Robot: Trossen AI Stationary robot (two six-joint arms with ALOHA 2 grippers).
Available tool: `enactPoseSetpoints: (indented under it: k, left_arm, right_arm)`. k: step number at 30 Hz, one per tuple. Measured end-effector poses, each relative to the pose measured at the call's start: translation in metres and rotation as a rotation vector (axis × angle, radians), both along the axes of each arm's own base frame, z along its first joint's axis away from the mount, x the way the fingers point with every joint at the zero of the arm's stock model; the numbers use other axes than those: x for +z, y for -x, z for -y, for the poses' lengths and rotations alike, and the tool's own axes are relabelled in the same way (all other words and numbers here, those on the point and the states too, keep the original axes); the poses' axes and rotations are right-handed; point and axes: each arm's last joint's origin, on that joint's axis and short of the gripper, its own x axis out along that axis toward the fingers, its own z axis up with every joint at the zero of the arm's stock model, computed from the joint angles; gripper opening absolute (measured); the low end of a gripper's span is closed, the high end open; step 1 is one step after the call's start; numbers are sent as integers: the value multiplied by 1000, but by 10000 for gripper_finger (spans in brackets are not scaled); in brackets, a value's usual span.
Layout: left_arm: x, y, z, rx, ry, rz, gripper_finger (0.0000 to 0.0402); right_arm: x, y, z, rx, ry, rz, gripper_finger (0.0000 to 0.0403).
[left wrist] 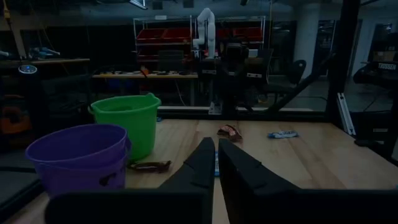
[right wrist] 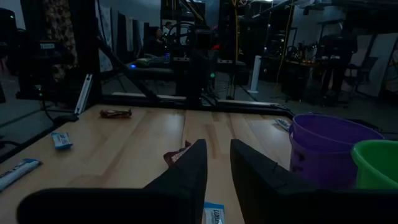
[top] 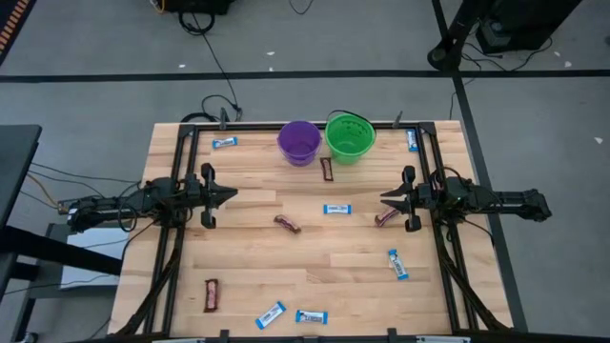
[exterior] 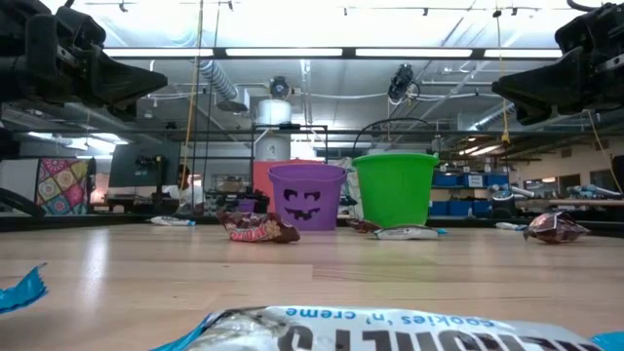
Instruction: Sort candy by brand, put in halloween buckets
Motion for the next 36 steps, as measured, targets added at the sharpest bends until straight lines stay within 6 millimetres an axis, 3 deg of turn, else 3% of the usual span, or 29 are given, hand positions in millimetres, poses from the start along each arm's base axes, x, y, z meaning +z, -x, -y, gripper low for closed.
enactPoseSetpoints:
  k: [14, 20, 29, 36]
  left_arm:
    - [0, 0, 0, 0, 0, 0, 26]
    - [0, 0, 0, 0, 0, 0, 26]
    - [0, 0, 0, 0, 0, 0, 26]
    - [0, 0, 0, 0, 0, 0, 26]
  right_arm:
    - [9, 1, 0, 7, -68, 92, 84]
    - [25, 4, 0, 25, -156, 263, 84]
    - [51, 13, -2, 120, -120, 550, 84]
    - [54, 6, -6, 238, -27, 561, 84]
